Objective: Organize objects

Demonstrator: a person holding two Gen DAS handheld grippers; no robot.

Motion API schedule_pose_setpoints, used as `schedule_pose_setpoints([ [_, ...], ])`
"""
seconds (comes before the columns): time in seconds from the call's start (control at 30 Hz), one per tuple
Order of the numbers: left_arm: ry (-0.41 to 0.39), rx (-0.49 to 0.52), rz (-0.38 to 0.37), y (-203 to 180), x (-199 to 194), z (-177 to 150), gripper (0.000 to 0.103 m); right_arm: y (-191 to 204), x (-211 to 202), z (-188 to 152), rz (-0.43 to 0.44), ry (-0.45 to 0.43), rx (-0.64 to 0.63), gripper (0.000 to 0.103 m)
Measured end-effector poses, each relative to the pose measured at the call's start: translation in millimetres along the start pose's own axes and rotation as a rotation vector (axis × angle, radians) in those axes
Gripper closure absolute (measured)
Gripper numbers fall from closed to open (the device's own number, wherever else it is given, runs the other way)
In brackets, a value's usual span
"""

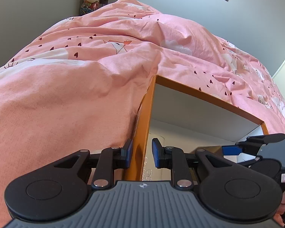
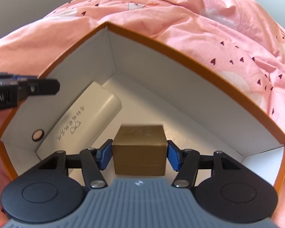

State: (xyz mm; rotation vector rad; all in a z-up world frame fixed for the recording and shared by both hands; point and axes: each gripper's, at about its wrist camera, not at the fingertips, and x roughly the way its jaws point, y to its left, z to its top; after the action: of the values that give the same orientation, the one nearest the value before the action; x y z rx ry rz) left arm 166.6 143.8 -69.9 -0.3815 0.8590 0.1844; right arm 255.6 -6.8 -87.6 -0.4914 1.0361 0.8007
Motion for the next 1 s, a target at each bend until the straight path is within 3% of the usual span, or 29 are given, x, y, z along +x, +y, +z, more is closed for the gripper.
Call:
schedule_pose_setpoints([
  [0.17, 0.001, 0.009, -0.011, 0, 0, 4, 0.077, -8, 0, 10, -0.005, -0.009, 0.076, 0.042],
  [0.47, 0.038, 0.108, -0.019, -10, 10, 17, 0.077, -30, -3, 30, -0.054, -0.098, 0.385, 0.042],
  [0.67, 0.049, 0.162, -0.011, -12, 14, 22, 0.077, -44, 15, 39, 0.012, -0.115, 0.639, 0.042],
  [1.0, 0.077, 0.172, 0.0, -10, 28, 26, 0.077, -31, 40, 57, 0.114, -0.119, 0.643, 0.042],
])
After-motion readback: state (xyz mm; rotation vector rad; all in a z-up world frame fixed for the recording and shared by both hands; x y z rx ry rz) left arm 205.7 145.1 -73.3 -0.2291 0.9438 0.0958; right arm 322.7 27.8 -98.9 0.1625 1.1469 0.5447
